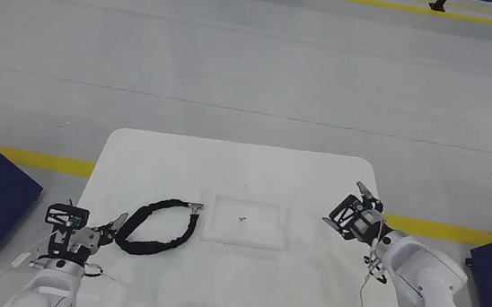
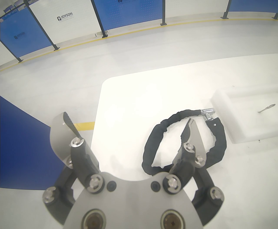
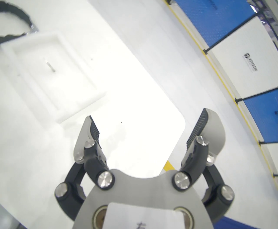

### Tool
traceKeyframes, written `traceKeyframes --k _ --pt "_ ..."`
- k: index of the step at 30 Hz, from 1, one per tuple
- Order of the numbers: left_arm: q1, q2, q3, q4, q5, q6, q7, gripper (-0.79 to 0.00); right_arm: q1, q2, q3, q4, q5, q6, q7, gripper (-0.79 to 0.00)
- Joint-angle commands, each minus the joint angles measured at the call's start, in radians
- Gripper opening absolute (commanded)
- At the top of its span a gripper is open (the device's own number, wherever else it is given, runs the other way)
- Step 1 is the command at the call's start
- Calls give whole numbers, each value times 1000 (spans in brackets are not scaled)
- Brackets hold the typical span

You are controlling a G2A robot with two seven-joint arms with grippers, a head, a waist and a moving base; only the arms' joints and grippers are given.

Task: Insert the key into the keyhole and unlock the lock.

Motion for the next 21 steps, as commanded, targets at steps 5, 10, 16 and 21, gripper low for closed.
traceKeyframes --k 5,10,16,21 --pt "0 0 0 0 0 0 0 0 193 -4 -155 91 2 -187 151 0" --pt "0 0 0 0 0 0 0 0 334 -23 -298 190 64 -255 265 0" --pt "0 0 0 0 0 0 0 0 485 -58 -449 312 217 -249 374 0" --pt "0 0 0 0 0 0 0 0 566 -87 -560 398 351 -218 442 0"
